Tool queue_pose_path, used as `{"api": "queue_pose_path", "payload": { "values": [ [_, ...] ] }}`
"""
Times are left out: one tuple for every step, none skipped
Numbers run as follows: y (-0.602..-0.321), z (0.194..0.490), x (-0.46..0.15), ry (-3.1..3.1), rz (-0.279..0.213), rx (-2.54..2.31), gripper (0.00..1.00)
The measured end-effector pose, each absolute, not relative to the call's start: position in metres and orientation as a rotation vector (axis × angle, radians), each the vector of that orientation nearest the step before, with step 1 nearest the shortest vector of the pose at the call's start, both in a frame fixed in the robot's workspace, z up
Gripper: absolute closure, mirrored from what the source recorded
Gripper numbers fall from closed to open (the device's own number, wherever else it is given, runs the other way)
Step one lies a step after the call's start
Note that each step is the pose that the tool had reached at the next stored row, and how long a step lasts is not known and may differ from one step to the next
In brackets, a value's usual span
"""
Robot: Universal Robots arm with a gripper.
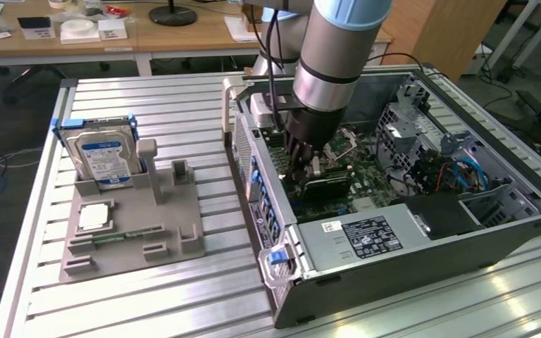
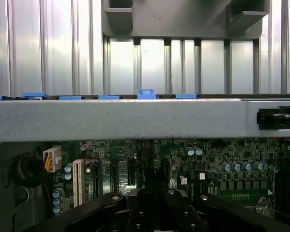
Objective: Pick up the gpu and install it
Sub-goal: 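Press down on the gpu until it lock into place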
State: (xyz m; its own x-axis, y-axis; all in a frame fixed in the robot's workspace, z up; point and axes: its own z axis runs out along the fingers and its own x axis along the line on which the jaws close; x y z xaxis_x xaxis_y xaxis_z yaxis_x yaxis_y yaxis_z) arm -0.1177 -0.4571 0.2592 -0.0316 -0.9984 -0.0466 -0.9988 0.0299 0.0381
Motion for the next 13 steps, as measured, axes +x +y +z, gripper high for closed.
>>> {"api": "queue_pose_path", "payload": {
  "values": [
    [-0.4571,0.2586,-0.1176,2.25,0.094,-2.181,0.89],
    [-0.457,0.2586,-0.1176,2.25,0.094,-2.182,0.89],
    [-0.457,0.2585,-0.1176,2.25,0.094,-2.182,0.89],
    [-0.457,0.2583,-0.1176,2.249,0.094,-2.181,0.89],
    [-0.4568,0.2586,-0.1175,2.25,0.094,-2.182,0.89],
    [-0.4567,0.259,-0.1175,2.25,0.094,-2.181,0.89],
    [-0.4568,0.2591,-0.1175,2.249,0.094,-2.181,0.89],
    [-0.4569,0.2592,-0.1176,2.248,0.095,-2.18,0.89],
    [-0.4568,0.2598,-0.1176,2.248,0.095,-2.18,0.89],
    [-0.4568,0.2606,-0.1175,2.248,0.095,-2.179,0.89],
    [-0.4567,0.2616,-0.1174,2.246,0.095,-2.178,0.89],
    [-0.4568,0.2635,-0.1174,2.246,0.095,-2.178,0.89],
    [-0.457,0.2665,-0.1175,2.248,0.095,-2.18,0.89]
  ]
}}
